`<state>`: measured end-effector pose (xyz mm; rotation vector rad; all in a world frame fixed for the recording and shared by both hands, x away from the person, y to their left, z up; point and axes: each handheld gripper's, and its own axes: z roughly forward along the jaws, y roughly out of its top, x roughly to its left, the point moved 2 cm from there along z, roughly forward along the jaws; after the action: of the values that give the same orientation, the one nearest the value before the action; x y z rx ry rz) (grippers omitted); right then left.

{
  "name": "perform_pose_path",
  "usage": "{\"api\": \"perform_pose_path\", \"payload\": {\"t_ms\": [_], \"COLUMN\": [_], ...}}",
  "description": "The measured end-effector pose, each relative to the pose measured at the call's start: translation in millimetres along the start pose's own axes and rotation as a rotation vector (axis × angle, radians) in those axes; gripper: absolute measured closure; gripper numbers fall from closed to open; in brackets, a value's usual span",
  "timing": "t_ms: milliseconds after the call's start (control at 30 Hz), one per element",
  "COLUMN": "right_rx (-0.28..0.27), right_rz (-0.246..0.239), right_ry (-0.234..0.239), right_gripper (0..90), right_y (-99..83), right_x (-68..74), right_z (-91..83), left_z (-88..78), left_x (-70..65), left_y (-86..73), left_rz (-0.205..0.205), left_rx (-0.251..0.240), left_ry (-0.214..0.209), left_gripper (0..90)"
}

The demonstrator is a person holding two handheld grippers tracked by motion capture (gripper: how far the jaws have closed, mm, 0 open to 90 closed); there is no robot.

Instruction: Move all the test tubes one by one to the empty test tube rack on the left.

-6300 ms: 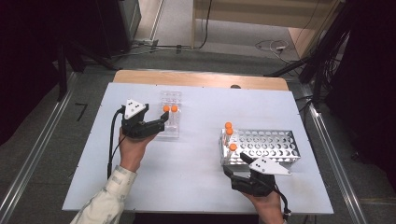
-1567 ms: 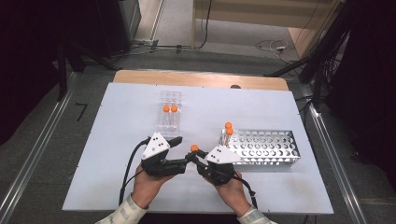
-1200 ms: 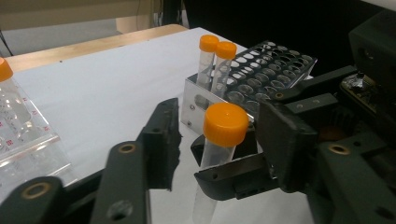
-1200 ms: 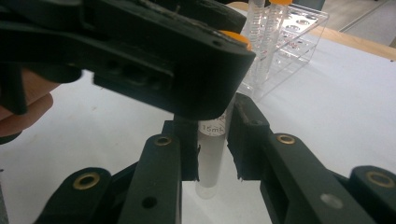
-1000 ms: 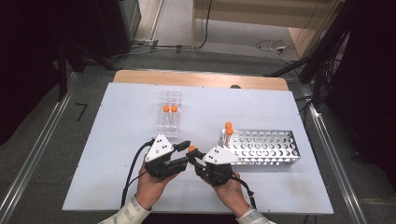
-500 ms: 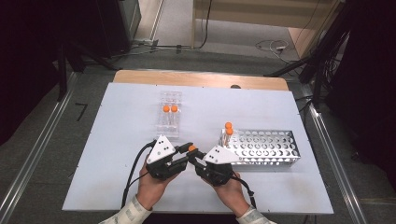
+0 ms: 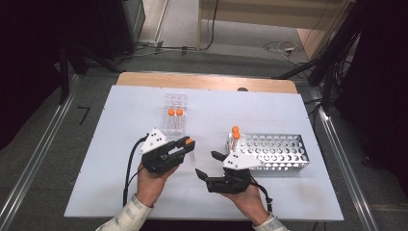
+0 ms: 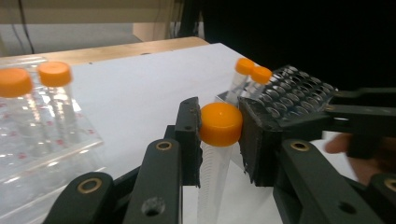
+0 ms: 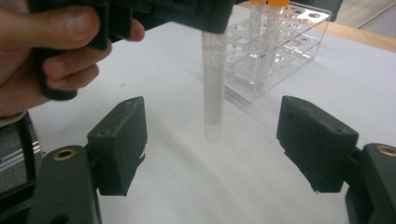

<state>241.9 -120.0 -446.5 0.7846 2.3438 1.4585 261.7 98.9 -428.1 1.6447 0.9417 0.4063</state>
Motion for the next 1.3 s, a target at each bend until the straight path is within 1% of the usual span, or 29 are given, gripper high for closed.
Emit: {"api": "perform_pose_path", "payload": {"t_ms": [133, 233, 333, 400, 533, 700, 833, 900, 1033, 1100, 1300], "right_rx": [-0.009, -0.016, -0.022, -0.021, -0.014, -0.01, -0.009, -0.008, -0.006, -0.007, -0.009], "right_rz": [-0.015, -0.014, -0.008, -0.005, -0.005, 0.002, 0.001, 0.005, 0.009, 0.015, 0.026], "right_ry": [-0.001, -0.013, -0.022, -0.028, -0.037, -0.046, -0.056, -0.062, -0.069, -0.073, -0.081], "right_gripper": [21.9, 21.7, 21.1, 20.7, 20.7, 20.9, 21.1, 21.1, 21.1, 21.1, 21.2], "right_y": [-2.2, -3.2, -5.2, -7.3, -11.6, -15.3, -17.3, -18.6, -21.7, -22.5, -24.8], "right_x": [0.5, -1.4, -3.8, -4.9, -6.5, -8.2, -9.8, -10.2, -11.5, -13.0, -17.0], "right_z": [-12.3, -18.7, -24.1, -26.9, -30.5, -33.8, -36.2, -37.2, -40.1, -41.9, -45.3], "left_z": [-2.3, -3.2, -4.0, -4.2, -4.6, -5.2, -4.2, -3.7, -1.7, -0.5, 5.0], "left_x": [6.6, 11.2, 13.1, 13.4, 14.7, 20.2, 28.7, 33.5, 42.4, 46.5, 54.5], "left_y": [5.0, 7.5, 10.2, 11.9, 15.4, 21.4, 28.2, 32.1, 39.8, 43.5, 53.3], "left_rz": [-0.003, -0.009, -0.014, -0.01, -0.011, -0.015, -0.022, -0.031, -0.03, -0.032, -0.034], "left_rx": [-0.007, -0.016, -0.025, -0.026, -0.032, -0.043, -0.045, -0.055, -0.064, -0.067, -0.075], "left_ry": [0.03, 0.056, 0.062, 0.065, 0.064, 0.071, 0.093, 0.104, 0.135, 0.144, 0.172], "left_gripper": [70.6, 70.6, 70.6, 70.6, 70.6, 70.6, 70.6, 70.6, 70.6, 70.6, 70.6]}}
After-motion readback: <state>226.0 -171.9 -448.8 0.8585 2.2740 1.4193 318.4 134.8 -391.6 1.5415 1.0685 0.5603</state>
